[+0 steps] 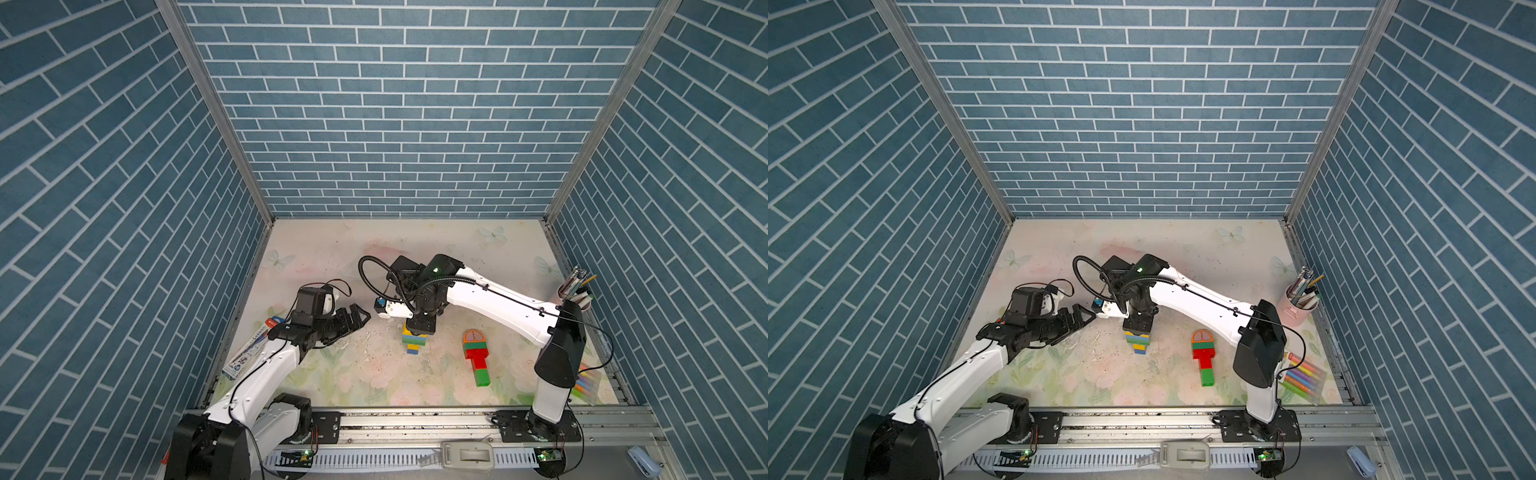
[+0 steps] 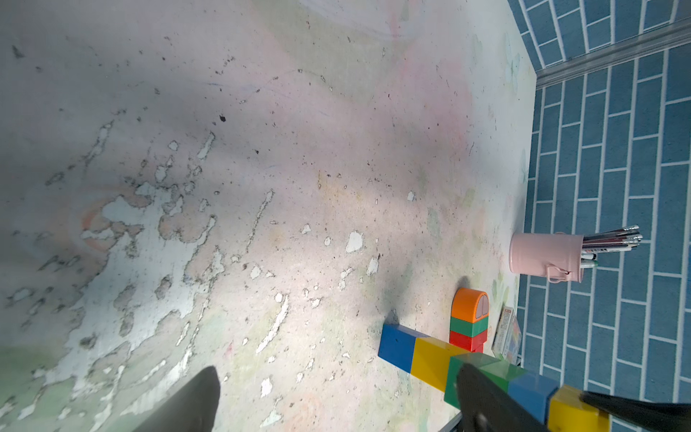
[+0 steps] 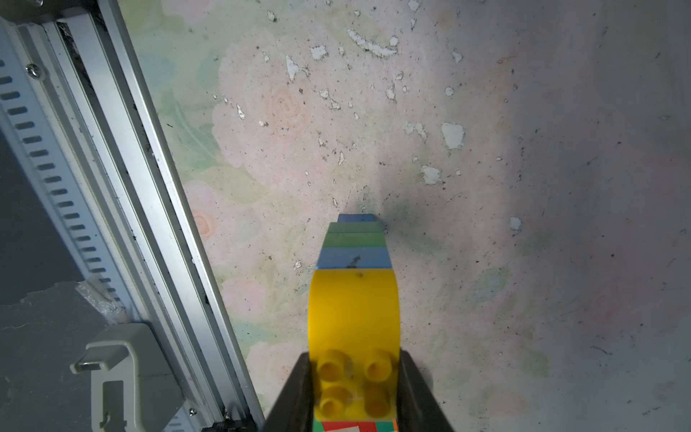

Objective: Assemble an ice cream with lego
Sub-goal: Assemble the lego brick with the lego brick.

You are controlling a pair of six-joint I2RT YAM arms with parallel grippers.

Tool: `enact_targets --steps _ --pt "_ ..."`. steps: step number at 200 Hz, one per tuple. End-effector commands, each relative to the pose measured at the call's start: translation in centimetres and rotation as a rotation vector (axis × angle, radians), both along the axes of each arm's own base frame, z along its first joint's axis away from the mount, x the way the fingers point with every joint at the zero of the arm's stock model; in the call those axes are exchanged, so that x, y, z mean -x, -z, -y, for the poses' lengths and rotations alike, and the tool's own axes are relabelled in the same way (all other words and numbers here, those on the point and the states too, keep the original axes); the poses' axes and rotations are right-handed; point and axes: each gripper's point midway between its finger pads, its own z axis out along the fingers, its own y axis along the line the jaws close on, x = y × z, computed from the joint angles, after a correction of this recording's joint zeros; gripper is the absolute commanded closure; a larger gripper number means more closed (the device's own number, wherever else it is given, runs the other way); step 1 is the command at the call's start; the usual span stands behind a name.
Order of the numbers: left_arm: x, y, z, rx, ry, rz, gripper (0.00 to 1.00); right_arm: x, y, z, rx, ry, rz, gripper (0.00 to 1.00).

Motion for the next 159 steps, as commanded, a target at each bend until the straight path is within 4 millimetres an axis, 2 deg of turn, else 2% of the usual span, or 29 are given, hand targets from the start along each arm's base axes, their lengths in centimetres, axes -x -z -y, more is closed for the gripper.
enact_targets --steps 1,46,53,159 --pt "0.0 0.3 -0.2 -0.001 0.001 0.004 0.0 1.3 4.0 2.0 0.157 -0.033 -0.103 1.0" --pt "-0.1 0.2 -0.1 0.005 0.002 0.007 0.0 2.3 6.0 3.7 0.254 -0.027 -0.161 1.0" --pt "-0.1 0.3 -0.1 0.004 0.004 0.004 0.01 2.8 6.3 3.6 0.249 -0.028 -0.191 1.0" --pt "-0.1 0.0 -0.1 0.013 0.005 0.011 0.0 3.5 9.4 5.2 0.376 -0.013 -0.244 1.0"
